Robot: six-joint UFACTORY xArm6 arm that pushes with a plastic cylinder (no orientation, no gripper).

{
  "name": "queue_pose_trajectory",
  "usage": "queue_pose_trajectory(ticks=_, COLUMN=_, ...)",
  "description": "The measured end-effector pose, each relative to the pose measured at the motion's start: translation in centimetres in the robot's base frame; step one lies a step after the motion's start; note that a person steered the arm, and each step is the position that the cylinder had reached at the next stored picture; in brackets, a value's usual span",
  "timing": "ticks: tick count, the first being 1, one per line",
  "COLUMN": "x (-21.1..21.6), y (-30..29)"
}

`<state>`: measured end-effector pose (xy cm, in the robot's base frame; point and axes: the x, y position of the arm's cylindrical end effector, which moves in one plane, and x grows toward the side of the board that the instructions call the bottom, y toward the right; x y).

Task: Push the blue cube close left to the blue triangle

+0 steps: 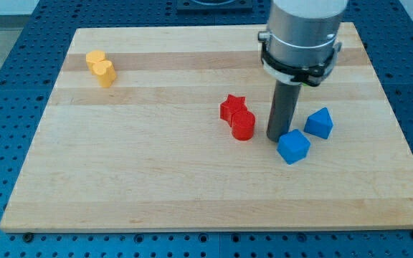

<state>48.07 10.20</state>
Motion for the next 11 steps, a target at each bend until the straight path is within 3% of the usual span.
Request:
queue_pose_trajectory(ticks=2, x=0.5, y=-1.1)
queue_pose_trajectory(ticks=3, x=0.7, y=-4.7)
queue_pose_trajectory(ticks=5, x=9.5, y=-3.7)
queue_pose_trajectory(ticks=6, x=11.3, y=-1.3)
queue_pose_trajectory(ticks=8, x=8.0, y=0.6)
queue_pose_trajectory(ticks=10, x=1.6, y=2.0)
queue_pose_trajectory(ticks=11, x=1.6, y=2.0)
